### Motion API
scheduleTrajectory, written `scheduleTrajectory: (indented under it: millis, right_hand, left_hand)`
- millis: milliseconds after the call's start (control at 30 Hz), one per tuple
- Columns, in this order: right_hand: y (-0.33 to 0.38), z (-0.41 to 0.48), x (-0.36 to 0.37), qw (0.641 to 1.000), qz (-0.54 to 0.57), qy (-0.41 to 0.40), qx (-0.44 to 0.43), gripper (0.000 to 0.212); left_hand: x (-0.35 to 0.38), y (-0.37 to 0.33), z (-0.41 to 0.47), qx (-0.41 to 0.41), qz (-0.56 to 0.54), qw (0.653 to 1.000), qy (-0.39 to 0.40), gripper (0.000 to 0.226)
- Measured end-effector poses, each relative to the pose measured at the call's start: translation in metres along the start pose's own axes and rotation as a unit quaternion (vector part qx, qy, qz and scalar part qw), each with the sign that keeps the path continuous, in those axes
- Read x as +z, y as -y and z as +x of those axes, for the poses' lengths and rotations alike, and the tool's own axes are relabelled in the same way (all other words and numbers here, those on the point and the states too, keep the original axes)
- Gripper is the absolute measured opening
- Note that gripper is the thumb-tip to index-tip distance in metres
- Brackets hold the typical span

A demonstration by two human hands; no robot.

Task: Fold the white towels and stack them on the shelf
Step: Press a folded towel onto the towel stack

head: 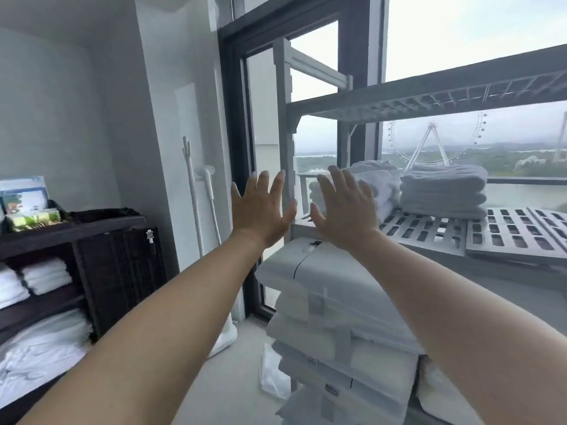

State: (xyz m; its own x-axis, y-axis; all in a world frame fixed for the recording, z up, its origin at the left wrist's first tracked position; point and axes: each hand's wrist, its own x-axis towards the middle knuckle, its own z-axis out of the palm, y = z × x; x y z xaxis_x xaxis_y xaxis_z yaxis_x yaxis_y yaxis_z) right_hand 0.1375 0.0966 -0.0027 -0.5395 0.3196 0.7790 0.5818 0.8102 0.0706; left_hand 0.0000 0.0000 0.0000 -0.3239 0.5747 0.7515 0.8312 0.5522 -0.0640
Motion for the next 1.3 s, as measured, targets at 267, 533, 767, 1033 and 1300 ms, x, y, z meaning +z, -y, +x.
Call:
scheduleTrajectory:
  millis: [267,533,767,1033,1300]
  right_hand:
    - [-0.086,0.022,0.039,1.0,-0.022,-0.013,0.014,0.053]
    - [-0.153,0.04,0.075,0.994,-0.09,0.057,-0.009,0.048]
    - [-0.191,0.072,0.114,0.991,-0.108,0.062,0.041,0.045]
    - [-0.216,0.131,0.167,0.985,-0.145,0.038,0.084,0.045]
    - [-0.24,0.172,0.204,0.977,-0.172,0.015,0.126,0.044]
  left_hand:
    - [0.059,-0.072,0.051,0.032,-0.03,0.999,-0.031,0.059]
    - [0.11,-0.112,0.09,0.051,-0.063,0.997,-0.009,0.061]
    - [0.168,-0.132,0.14,0.08,-0.097,0.992,-0.003,0.06]
    - [0.229,-0.14,0.219,0.126,-0.108,0.986,-0.025,0.062]
    - [0.277,-0.137,0.28,0.168,-0.144,0.974,-0.051,0.06]
